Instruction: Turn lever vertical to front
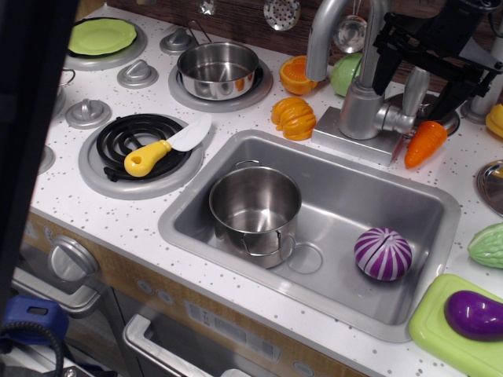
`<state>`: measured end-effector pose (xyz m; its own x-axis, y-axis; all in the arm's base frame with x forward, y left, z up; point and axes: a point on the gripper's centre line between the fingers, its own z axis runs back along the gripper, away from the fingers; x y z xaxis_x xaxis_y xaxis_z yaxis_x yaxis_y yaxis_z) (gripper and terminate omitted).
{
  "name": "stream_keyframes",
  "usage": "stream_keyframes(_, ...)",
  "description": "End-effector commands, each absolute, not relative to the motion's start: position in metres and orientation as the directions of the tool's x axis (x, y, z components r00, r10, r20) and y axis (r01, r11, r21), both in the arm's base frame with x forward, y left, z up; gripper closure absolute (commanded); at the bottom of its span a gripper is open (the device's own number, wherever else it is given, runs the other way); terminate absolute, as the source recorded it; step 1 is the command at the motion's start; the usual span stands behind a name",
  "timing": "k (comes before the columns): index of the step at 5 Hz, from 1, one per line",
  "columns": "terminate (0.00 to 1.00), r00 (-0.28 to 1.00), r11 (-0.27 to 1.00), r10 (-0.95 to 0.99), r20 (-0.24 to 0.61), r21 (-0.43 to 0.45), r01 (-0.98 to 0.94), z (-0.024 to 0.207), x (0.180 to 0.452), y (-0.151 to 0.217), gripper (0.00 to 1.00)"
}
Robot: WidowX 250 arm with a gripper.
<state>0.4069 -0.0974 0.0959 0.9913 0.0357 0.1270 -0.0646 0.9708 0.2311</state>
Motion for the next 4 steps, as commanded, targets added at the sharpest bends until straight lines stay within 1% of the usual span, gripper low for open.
stream_keyframes(1, 0.0, 0.991, 0.971, 0.036, 0.127, 0.231, -0.065, 0.096, 0.407, -0.097, 0.0)
stream_keyframes(2, 0.0, 0.978, 0.973, 0.003, 0.208, 0.226, -0.051, 0.099, 0.412, -0.1, 0.0)
stream_keyframes(3, 0.0, 0.972, 0.964, -0.002, 0.234, 0.258, -0.061, 0.109, 0.419, -0.102, 0.0)
stream_keyframes(4, 0.0, 0.95, 0.961, -0.032, 0.31, 0.27, -0.056, 0.117, 0.43, -0.096, 0.0)
